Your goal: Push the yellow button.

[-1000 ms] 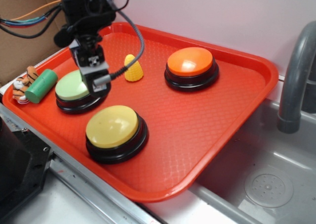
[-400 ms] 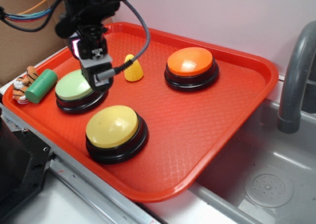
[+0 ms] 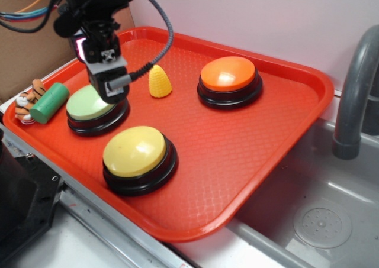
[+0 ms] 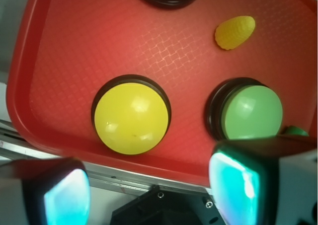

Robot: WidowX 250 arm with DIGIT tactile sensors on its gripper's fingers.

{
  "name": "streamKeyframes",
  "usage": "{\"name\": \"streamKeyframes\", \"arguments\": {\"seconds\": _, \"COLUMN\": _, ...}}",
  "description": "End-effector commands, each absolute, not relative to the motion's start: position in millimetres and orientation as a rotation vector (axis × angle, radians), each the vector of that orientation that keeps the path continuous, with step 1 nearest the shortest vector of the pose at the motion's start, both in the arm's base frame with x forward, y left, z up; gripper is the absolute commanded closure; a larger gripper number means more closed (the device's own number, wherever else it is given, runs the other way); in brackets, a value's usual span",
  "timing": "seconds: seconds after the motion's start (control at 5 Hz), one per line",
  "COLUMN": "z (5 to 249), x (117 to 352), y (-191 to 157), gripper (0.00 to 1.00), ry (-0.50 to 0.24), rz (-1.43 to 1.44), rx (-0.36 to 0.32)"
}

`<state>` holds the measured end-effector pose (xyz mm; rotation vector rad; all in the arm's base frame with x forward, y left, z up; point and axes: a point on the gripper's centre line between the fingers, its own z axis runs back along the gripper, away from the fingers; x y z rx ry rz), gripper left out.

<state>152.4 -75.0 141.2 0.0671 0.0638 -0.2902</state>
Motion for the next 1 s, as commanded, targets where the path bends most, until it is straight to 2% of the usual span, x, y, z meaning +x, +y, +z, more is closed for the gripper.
{"name": "streamKeyframes", "arguments": {"seconds": 0.0, "z": 157.4, "x": 153.2, "y": -82.8, "gripper": 0.0, "ry": 0.002, "rz": -0.291, "rx": 0.027}}
{"name": "streamKeyframes", "arguments": {"seconds": 0.2, "z": 160.2, "x": 151.7, "y": -83.3, "gripper": 0.0, "ry": 0.004, "rz": -0.295, "rx": 0.008}}
{"name": "streamKeyframes", "arguments": {"seconds": 0.8, "z": 165.0, "x": 148.4, "y": -83.3, "gripper": 0.0, "ry": -0.016, "rz": -0.286, "rx": 0.014}}
